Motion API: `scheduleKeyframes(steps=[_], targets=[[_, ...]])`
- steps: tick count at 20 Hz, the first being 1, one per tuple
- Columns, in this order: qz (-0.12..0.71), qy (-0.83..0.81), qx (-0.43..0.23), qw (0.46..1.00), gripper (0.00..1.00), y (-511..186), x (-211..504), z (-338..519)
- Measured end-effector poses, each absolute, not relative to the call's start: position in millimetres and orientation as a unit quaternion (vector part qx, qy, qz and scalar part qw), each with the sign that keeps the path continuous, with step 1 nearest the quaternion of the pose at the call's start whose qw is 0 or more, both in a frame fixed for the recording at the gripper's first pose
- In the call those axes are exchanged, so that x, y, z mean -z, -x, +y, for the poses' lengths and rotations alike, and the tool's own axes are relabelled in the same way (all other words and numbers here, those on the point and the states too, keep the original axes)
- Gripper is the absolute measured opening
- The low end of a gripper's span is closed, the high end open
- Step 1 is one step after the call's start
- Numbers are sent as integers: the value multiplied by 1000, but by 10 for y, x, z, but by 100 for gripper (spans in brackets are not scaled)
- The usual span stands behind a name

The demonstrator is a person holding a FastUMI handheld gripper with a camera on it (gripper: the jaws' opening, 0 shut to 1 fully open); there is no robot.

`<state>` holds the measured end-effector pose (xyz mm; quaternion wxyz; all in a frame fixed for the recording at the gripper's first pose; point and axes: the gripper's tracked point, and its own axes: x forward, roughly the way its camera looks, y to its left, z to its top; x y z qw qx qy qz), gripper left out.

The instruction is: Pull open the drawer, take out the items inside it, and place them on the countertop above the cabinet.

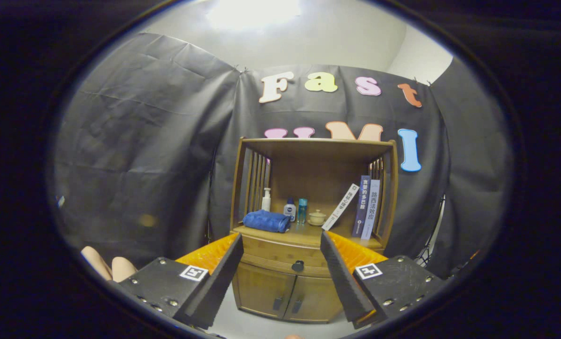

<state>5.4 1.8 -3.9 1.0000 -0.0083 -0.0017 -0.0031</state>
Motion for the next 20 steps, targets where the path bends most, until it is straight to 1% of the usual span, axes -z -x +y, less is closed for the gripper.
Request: scheduleKeyframes(steps=[10, 16, 20], targets=[[16, 24, -13, 999, 98, -302, 359, 180], [3, 41, -19, 999, 98, -651, 487, 292], [9, 35, -10, 999, 98, -973, 730, 245]])
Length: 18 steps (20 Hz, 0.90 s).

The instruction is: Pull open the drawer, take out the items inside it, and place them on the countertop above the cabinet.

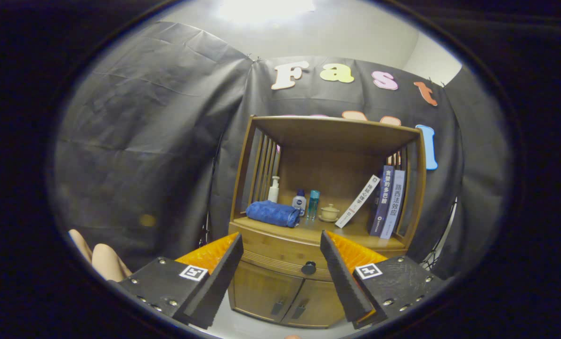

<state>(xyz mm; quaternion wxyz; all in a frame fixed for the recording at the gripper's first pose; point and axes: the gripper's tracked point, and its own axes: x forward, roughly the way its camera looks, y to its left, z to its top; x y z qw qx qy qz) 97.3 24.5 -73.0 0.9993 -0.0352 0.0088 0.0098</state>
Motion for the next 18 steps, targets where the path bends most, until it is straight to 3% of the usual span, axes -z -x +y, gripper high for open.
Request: scheduleKeyframes(steps=[12, 16, 18], targets=[[96, 64, 79, 990, 98, -2264, 2165, -405], [143, 40, 91, 985, 64, -2525, 2549, -564], [153, 34, 94, 983, 63, -2601, 2652, -588]])
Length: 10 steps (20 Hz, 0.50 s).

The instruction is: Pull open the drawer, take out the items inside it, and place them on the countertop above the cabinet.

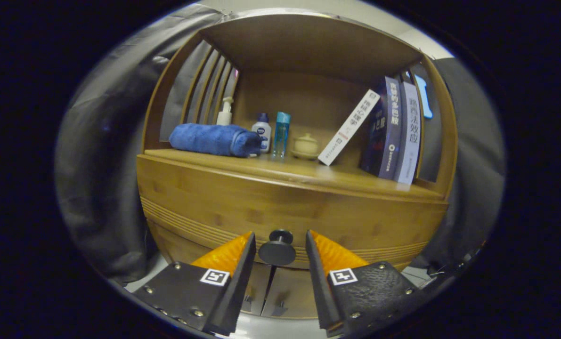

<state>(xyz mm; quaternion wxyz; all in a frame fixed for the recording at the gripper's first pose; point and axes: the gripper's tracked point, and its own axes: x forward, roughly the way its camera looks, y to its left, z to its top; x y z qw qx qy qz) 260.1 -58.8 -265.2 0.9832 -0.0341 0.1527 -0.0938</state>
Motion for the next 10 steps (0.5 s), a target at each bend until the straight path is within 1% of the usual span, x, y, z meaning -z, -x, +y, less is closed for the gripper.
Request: scheduleKeyframes(steps=[2, 5, 6, 8, 10], targets=[[159, 38, 94, 982, 63, -2689, 2733, -581], [155, 44, 103, 982, 45, -2716, 2751, -555], [151, 46, 106, 982, 46, -2761, 2805, -564], [150, 37, 108, 982, 42, -2725, 2773, -576], [149, 23, 115, 982, 42, -2727, 2785, -584]])
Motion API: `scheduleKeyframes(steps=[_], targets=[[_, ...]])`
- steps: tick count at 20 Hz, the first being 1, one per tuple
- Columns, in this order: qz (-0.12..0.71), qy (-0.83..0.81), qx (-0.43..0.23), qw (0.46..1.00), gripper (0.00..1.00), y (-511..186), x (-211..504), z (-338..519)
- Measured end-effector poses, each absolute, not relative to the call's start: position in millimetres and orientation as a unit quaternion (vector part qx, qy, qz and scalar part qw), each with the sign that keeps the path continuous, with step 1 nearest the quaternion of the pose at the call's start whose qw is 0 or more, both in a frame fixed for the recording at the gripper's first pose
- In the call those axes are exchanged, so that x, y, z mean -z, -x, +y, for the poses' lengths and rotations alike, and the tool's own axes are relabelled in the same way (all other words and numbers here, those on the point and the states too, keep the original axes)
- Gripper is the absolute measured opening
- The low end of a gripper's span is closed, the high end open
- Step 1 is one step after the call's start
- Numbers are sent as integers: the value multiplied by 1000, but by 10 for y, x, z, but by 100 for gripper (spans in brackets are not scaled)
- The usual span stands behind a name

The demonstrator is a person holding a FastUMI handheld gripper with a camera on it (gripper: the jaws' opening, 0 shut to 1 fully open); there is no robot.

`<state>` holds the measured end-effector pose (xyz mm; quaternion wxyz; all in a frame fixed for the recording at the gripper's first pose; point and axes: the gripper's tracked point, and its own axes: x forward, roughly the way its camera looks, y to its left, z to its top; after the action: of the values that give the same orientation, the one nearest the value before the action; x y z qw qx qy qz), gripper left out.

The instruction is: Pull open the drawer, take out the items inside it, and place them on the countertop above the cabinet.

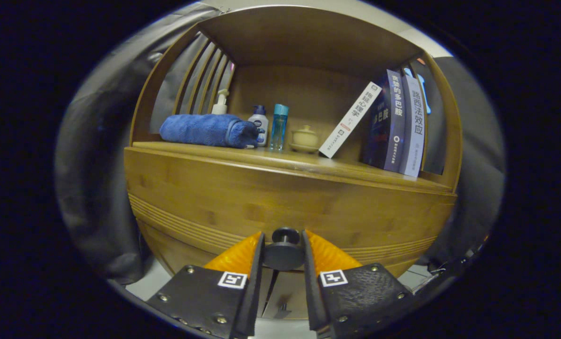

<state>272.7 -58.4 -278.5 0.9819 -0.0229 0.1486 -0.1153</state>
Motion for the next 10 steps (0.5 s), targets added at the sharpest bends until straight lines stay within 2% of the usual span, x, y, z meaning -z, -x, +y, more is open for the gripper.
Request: scheduleKeyframes(steps=[3, 10], targets=[[156, 6, 123, 980, 32, -2728, 2784, -573], [166, -7, 138, 976, 32, -2650, 2804, -576]])
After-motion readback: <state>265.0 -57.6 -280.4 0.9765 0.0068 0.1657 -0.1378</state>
